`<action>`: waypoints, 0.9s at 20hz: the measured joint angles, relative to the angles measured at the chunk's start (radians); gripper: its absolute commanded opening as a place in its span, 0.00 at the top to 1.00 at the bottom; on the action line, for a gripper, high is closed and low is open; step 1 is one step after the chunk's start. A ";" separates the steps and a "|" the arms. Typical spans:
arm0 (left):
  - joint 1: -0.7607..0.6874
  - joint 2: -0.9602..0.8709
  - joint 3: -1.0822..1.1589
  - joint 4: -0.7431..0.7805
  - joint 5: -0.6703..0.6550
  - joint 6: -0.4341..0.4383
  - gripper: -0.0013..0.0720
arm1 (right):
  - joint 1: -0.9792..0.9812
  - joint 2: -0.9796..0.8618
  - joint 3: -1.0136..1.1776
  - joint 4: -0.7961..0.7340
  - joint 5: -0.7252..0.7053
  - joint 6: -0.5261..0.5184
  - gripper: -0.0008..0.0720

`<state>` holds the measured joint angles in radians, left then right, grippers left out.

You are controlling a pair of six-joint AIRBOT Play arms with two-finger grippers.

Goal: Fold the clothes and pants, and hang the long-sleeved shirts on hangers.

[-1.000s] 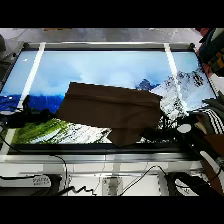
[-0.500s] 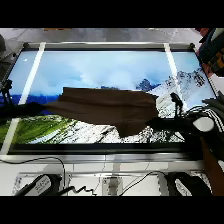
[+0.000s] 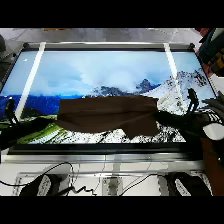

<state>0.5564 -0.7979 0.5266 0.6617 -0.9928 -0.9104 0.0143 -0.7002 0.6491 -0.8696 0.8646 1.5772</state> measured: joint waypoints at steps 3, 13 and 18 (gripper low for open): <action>-0.043 -0.038 -0.015 -0.165 0.183 -0.004 0.94 | 0.000 -0.163 0.026 0.051 -0.173 0.026 0.97; -0.370 -0.494 0.246 -0.328 0.648 0.043 0.74 | 0.003 -0.702 0.373 0.131 -0.411 0.043 0.95; -0.409 -0.632 0.337 -0.315 0.674 0.047 0.02 | 0.019 -0.802 0.449 0.101 -0.457 0.038 0.11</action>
<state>0.1478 -1.4300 0.8635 0.3462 -0.3187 -0.8639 0.0338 -1.5024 1.0981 -0.7685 0.4072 1.6150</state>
